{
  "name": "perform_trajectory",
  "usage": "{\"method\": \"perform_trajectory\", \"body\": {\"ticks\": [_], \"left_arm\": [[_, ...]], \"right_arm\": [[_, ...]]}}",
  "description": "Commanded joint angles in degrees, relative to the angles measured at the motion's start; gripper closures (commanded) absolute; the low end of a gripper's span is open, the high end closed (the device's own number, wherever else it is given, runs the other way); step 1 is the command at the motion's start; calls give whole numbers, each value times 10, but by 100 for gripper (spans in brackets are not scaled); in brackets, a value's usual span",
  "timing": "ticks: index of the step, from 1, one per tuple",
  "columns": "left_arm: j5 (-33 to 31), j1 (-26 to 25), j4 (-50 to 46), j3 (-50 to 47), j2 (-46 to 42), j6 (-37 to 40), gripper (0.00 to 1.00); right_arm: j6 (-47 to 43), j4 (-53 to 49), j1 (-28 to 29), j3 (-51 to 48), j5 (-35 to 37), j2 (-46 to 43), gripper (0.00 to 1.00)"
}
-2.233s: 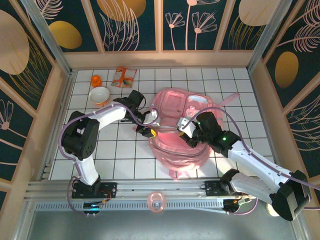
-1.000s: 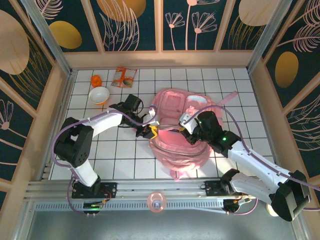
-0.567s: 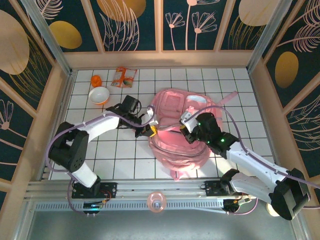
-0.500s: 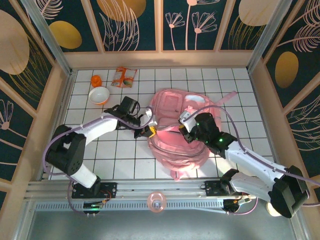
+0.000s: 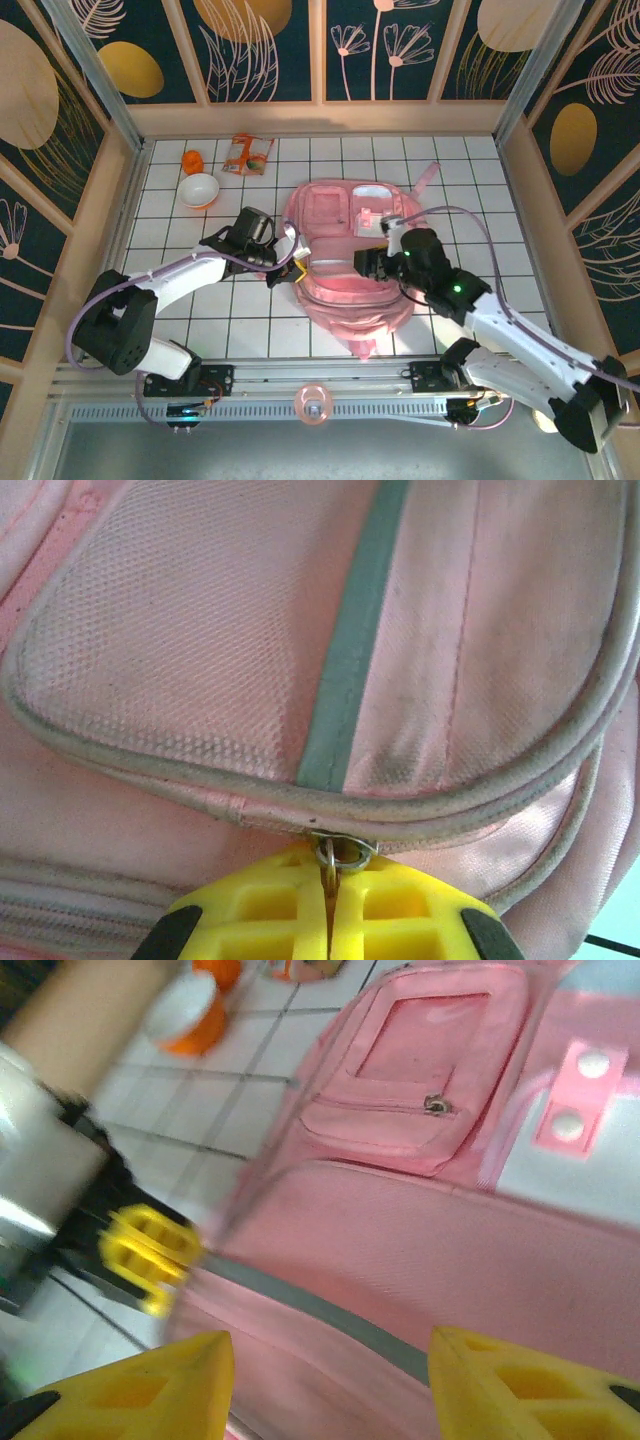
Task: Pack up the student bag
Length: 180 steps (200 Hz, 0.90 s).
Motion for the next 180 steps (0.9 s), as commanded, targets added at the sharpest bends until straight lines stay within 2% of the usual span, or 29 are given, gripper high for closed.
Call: {"method": "perform_trajectory", "body": {"ticks": [1, 31, 58, 100, 133, 167, 180], "left_arm": [[-19, -1, 20, -9, -9, -15, 100], [-23, -1, 20, -9, -5, -12, 100], [-22, -1, 22, -9, -11, -12, 100], [-17, -1, 22, -10, -13, -9, 100], [-9, -1, 23, -16, -20, -5, 100], [-4, -1, 24, -23, -27, -2, 100], [-2, -1, 23, -25, -28, -2, 100]], "right_arm": [[329, -9, 27, -37, -45, -45, 47], [476, 71, 116, -101, 22, -76, 44], [553, 134, 143, -130, 33, -48, 38], [617, 271, 164, -180, 73, -4, 37], [641, 362, 163, -211, 112, 27, 45], [637, 393, 160, -211, 123, 53, 55], [637, 394, 158, -210, 129, 60, 62]]}}
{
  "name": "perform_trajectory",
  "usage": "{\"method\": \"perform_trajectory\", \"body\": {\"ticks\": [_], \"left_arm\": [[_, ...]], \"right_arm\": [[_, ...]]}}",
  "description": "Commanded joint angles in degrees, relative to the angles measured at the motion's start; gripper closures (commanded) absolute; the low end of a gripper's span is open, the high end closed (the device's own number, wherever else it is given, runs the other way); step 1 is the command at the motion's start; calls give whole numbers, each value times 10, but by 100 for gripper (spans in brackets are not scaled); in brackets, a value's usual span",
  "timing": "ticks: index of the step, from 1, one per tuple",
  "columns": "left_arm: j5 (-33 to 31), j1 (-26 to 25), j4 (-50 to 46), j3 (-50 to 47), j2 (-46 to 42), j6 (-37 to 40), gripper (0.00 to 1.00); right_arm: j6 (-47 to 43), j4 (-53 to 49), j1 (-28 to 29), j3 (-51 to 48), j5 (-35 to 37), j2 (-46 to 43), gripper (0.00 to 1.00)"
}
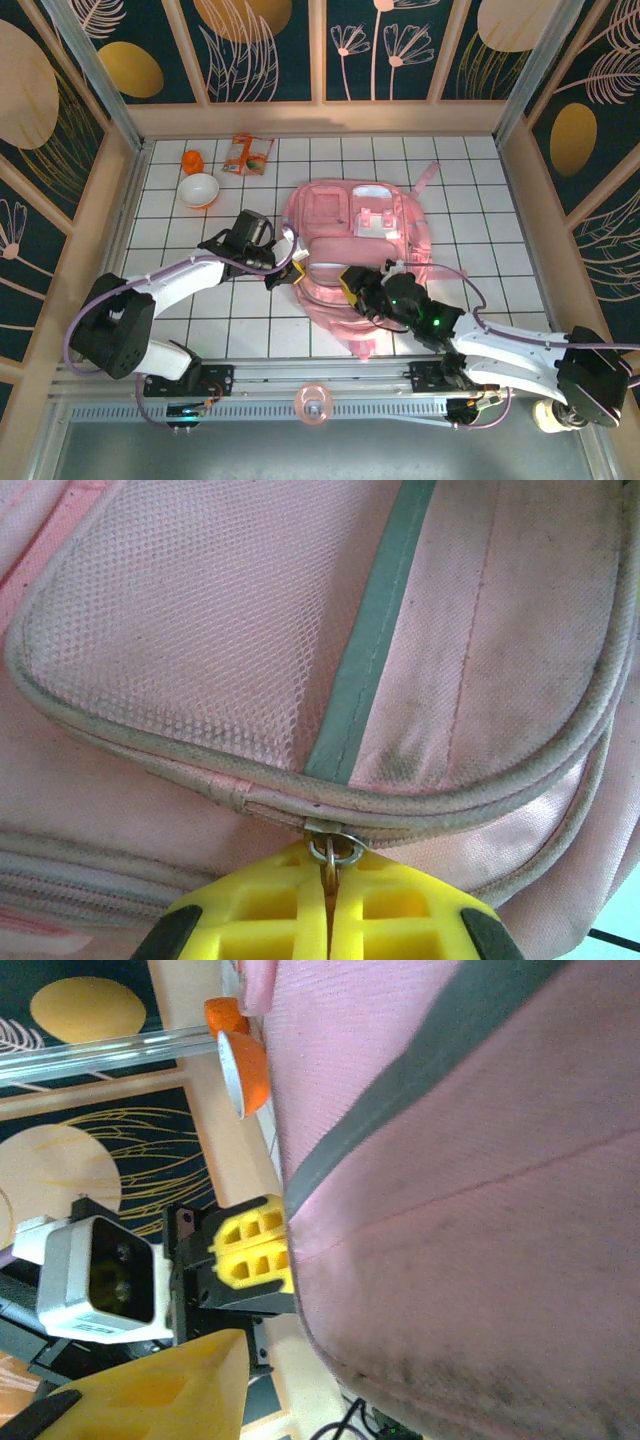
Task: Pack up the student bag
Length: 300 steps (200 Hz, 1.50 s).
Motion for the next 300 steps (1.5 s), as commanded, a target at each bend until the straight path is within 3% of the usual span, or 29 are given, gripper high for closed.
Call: {"method": "perform_trajectory", "body": {"ticks": [1, 25, 38, 98, 142, 170, 187, 228, 264, 300], "left_arm": [[11, -1, 12, -8, -15, 4, 100], [24, -2, 10, -9, -20, 1, 100], [35, -5, 5, -12, -26, 0, 100], [57, -48, -14, -14, -43, -22, 100], [75, -102, 50, -5, -43, -103, 100], [64, -133, 67, 8, -42, -119, 78], [42, -132, 68, 3, -60, -105, 65], [-68, -132, 41, -21, -139, 23, 32], [-163, -132, 47, -17, -140, 170, 21], [-158, -132, 86, 17, -64, 227, 19]], "right_arm": [[8, 55, -1, -3, 36, 11, 63], [6, 63, -2, -8, 55, 20, 91], [1, 68, -6, -9, 62, 25, 100], [-31, 101, -20, 3, 71, 66, 100], [-51, 151, -26, 16, 52, 116, 100], [-82, 158, -47, 24, 6, 130, 100], [-131, 123, -90, 25, -67, 113, 100], [-398, -136, -212, 104, -260, 59, 100], [-560, -289, -311, 176, -387, 69, 100], [-632, -343, -357, 219, -443, 95, 100]]}}
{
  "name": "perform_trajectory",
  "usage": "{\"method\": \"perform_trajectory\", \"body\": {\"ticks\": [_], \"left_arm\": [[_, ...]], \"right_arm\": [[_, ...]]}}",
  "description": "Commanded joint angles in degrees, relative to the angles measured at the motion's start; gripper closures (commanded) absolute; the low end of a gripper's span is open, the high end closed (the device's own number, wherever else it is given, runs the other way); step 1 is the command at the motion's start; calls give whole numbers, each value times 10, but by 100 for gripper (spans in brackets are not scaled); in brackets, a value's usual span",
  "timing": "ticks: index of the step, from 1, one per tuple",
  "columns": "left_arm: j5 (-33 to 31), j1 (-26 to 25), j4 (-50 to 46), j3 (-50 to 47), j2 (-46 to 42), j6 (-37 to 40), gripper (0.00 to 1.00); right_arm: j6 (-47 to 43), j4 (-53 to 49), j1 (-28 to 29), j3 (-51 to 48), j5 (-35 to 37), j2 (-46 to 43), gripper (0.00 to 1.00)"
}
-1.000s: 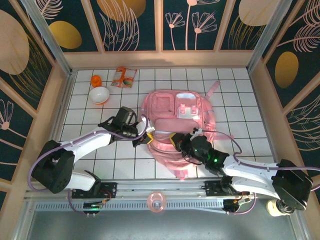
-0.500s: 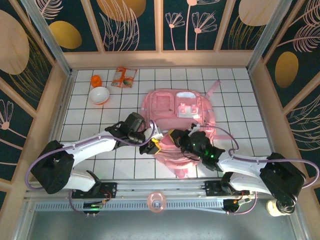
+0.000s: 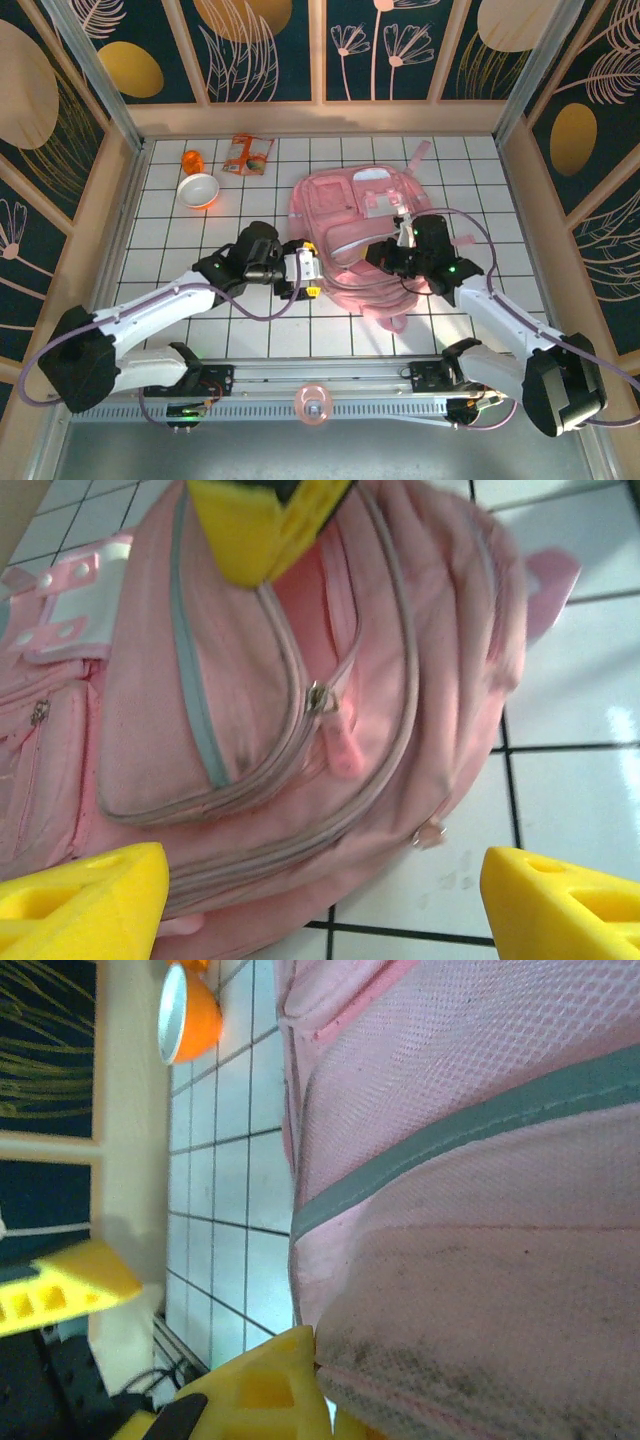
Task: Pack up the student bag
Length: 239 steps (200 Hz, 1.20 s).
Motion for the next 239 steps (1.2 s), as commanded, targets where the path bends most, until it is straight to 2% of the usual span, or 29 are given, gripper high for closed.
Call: {"method": "perform_trajectory", "body": {"ticks": [1, 61, 105, 120, 135, 153, 161, 193, 218, 239], "left_arm": [[-15, -2, 36, 30, 49, 83, 19], [32, -1, 111, 76, 147, 98, 26], [38, -1, 85, 93, 201, 170, 39], [33, -2, 79, 92, 209, 186, 49], [30, -2, 75, 87, 205, 200, 63], [38, -2, 59, 84, 186, 193, 91], [45, -2, 55, 80, 171, 184, 100], [84, -3, 92, 20, 87, 108, 100], [81, -4, 120, -17, 45, 51, 100], [70, -3, 137, -25, 40, 5, 100]], "right_arm": [[-110, -64, -23, 37, -78, 11, 100], [-144, -81, -47, 68, -124, 44, 100], [-155, -78, -57, 72, -153, 52, 100], [-161, -82, -63, 76, -160, 54, 100], [-167, -84, -69, 79, -166, 58, 100], [-172, -85, -79, 85, -166, 64, 100], [-174, -87, -81, 89, -158, 66, 100], [-176, -66, -86, 94, -138, 77, 100], [-169, -51, -86, 105, -144, 97, 100], [-168, -55, -86, 117, -124, 95, 82]]}}
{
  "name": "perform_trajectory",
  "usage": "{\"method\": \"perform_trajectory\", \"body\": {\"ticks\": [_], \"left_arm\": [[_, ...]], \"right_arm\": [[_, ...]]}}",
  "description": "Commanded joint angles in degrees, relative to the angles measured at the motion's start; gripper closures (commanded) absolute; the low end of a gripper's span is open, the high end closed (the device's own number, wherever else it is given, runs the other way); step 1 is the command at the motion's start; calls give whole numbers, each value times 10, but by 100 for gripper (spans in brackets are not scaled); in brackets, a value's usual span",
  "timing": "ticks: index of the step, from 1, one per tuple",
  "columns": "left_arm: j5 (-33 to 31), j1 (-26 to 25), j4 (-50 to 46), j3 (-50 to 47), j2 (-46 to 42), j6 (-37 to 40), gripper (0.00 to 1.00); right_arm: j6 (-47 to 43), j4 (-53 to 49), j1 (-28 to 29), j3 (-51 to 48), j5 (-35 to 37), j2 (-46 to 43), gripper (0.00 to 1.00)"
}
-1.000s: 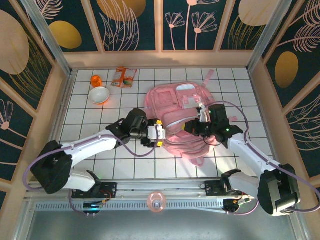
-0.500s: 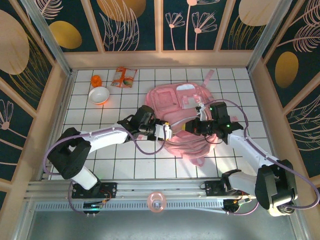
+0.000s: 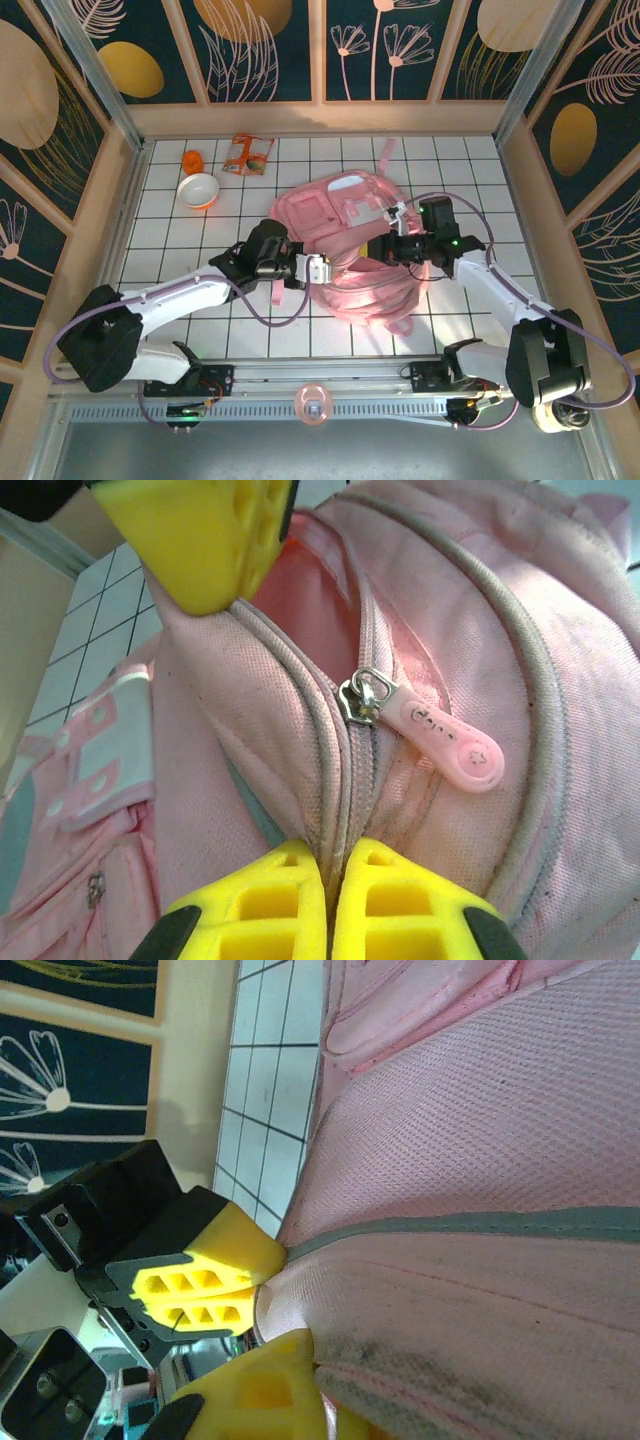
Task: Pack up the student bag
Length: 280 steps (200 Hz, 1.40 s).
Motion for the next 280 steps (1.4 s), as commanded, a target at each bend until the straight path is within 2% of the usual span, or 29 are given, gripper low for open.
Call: {"method": "perform_trajectory", "body": {"ticks": [1, 19, 36, 52, 75, 95, 138, 170, 199, 240, 280], "left_arm": [[42, -3, 17, -14, -21, -83, 100], [40, -4, 32, -8, -9, -125, 100], [49, -4, 50, 2, 5, -170, 100], [55, -4, 57, 10, 14, -202, 100], [55, -4, 51, 17, 20, -216, 100], [58, -4, 44, 18, 21, -215, 100], [62, -4, 29, 28, 23, -214, 100], [68, -4, 30, 34, 27, -217, 100], [73, -4, 29, 38, 26, -217, 100], [73, -4, 28, 42, 30, -216, 100], [72, -4, 26, 42, 35, -214, 100]], "right_arm": [[-13, 34, -15, 30, 75, 4, 81], [-8, 6, -14, 41, 125, -22, 66], [10, -43, -10, 46, 201, -71, 58], [39, -97, 13, 46, 294, -127, 55], [104, -158, 105, 41, 425, -195, 54], [165, -182, 195, 38, 501, -214, 53], [254, -120, 345, 32, 562, -151, 53], [264, -88, 374, 44, 578, -87, 53], [262, -87, 378, 52, 591, -54, 57], [287, -153, 385, 72, 658, -47, 79], [307, -179, 388, 77, 693, -56, 89]]}}
